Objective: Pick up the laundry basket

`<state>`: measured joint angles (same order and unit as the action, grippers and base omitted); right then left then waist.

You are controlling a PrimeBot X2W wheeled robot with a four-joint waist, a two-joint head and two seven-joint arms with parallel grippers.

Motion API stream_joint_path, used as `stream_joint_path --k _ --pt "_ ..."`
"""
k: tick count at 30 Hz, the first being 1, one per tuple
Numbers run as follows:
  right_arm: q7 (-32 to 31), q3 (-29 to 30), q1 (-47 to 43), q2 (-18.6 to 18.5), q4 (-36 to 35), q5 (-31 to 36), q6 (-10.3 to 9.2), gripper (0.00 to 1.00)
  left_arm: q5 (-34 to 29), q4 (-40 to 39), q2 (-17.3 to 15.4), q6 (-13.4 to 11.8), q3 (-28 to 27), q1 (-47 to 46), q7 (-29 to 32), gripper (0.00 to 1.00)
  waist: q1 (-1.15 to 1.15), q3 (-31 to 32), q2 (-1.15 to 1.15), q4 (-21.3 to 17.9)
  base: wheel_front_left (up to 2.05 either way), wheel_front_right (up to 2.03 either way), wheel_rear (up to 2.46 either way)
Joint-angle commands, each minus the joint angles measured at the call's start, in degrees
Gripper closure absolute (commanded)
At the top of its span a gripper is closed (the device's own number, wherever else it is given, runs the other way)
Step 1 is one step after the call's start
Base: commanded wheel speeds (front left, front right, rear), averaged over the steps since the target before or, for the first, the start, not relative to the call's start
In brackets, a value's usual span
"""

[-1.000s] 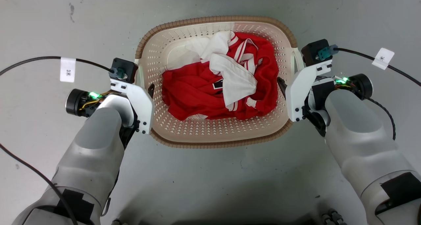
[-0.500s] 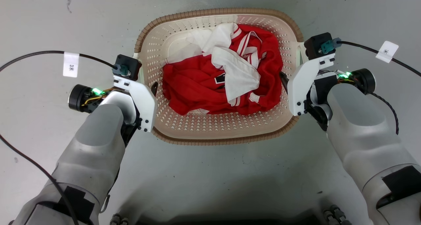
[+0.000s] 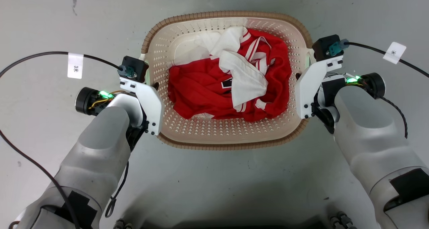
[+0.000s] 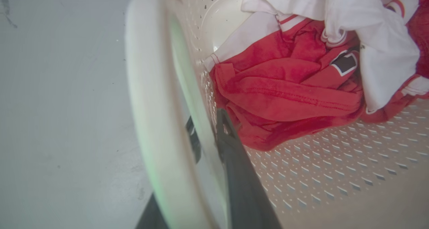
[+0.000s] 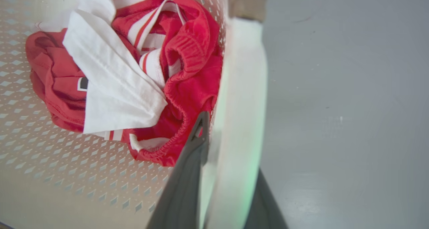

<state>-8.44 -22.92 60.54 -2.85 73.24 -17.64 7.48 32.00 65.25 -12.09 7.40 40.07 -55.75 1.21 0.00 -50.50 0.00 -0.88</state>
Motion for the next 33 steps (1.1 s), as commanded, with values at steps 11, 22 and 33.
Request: stream_joint_path --k 11,22,33 --pt "-10.57 -1.58 -3.40 -0.11 0.67 0.46 0.03 1.00 8.93 -6.89 -3.90 0.07 9.62 3.26 8.24 1.00 0.00 10.88 0.00 -0.19 0.00 0.00 0.00" --pt "-25.01 -5.86 -7.57 -0.25 -0.18 -3.65 0.03 1.00 22.63 -18.45 -11.61 0.13 21.90 6.15 20.82 1.00 0.00 26.77 0.00 -0.48 0.00 0.00 0.00" --pt "-33.59 -10.93 -9.79 -0.60 -0.71 -6.31 0.01 1.00 32.19 -23.72 -17.33 0.13 29.77 6.19 27.66 1.00 0.00 38.26 0.00 -0.43 0.00 0.00 0.00"
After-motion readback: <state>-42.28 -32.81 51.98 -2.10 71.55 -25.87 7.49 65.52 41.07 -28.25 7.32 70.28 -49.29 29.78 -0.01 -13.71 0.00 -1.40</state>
